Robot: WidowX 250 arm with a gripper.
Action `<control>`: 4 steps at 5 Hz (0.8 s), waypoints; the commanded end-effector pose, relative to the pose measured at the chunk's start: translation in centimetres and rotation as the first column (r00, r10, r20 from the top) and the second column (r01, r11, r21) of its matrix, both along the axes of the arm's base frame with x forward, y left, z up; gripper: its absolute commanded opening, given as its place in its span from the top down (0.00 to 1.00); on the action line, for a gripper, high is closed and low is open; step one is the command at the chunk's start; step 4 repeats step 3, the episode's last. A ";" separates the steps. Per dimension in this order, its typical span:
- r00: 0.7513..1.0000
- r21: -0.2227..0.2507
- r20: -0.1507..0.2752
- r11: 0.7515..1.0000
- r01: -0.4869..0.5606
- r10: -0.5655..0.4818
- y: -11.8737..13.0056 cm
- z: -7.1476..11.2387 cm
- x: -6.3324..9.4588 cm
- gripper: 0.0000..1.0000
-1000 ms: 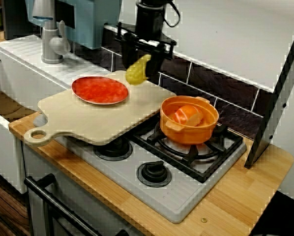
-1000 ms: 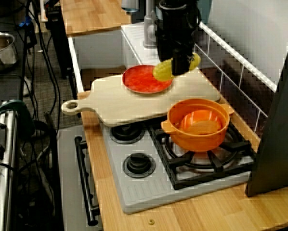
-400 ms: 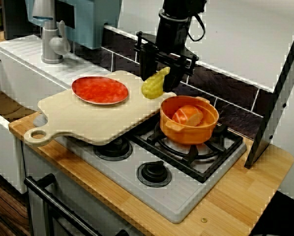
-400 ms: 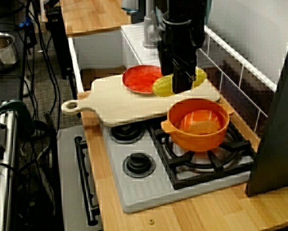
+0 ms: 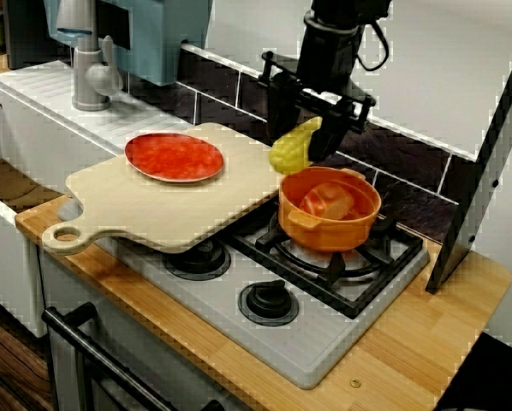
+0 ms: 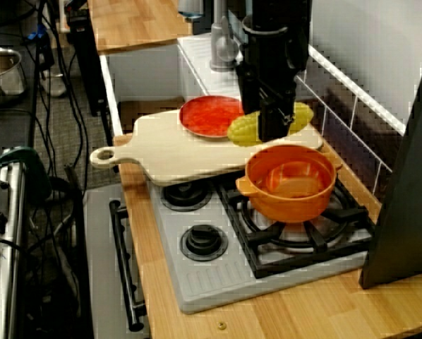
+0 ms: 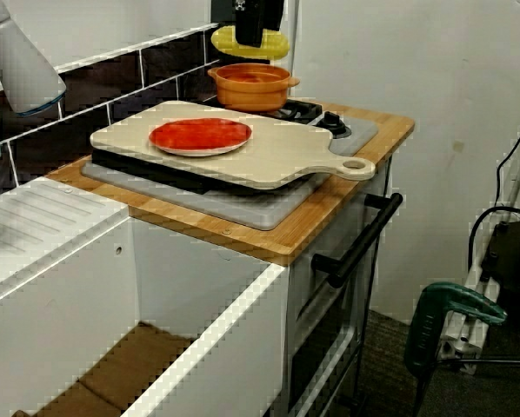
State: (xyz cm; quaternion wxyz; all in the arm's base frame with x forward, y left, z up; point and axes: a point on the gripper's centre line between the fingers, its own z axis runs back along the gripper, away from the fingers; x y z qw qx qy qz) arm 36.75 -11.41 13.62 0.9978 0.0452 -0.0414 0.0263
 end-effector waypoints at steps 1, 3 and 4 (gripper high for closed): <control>0.999 -0.020 0.042 1.000 0.014 -0.014 -1.0 1.4 -0.1 1.00; 1.000 -0.014 0.031 1.000 0.007 -0.007 -1.7 -0.1 -0.4 1.00; 1.000 -0.014 0.031 1.000 0.007 -0.007 -1.7 -0.1 -0.4 1.00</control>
